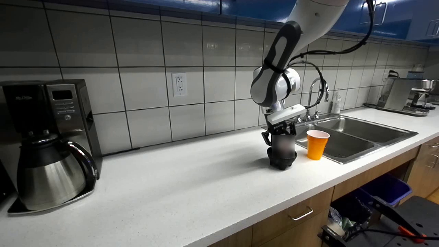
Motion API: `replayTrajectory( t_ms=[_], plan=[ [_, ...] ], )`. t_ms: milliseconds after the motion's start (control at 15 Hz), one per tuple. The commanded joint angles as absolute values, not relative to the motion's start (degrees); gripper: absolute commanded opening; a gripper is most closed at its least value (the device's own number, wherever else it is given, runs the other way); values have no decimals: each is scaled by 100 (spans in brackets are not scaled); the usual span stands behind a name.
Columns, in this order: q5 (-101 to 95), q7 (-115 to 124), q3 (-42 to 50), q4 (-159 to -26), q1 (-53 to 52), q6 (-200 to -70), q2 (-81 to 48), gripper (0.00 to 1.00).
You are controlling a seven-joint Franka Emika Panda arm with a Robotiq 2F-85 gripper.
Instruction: Put the silver can inside the black bowl
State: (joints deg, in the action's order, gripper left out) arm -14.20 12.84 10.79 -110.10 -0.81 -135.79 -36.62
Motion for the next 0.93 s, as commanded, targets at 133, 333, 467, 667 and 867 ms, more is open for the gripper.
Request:
replayTrajectory(
  t_ms=[133,333,467,667,867],
  plan=[
    [-1294,1163,1019,-10973,29,-13528,-3593,41],
    [-1218,1155,991,-11023,32,-13567,-3574,41],
    [-1185,1151,980,-11046,24,-13592,-3565,41],
    [-1154,1145,961,-11064,21,-13613,-3548,41],
    [-1171,1137,962,-11089,13,-13636,-3537,41]
  ],
)
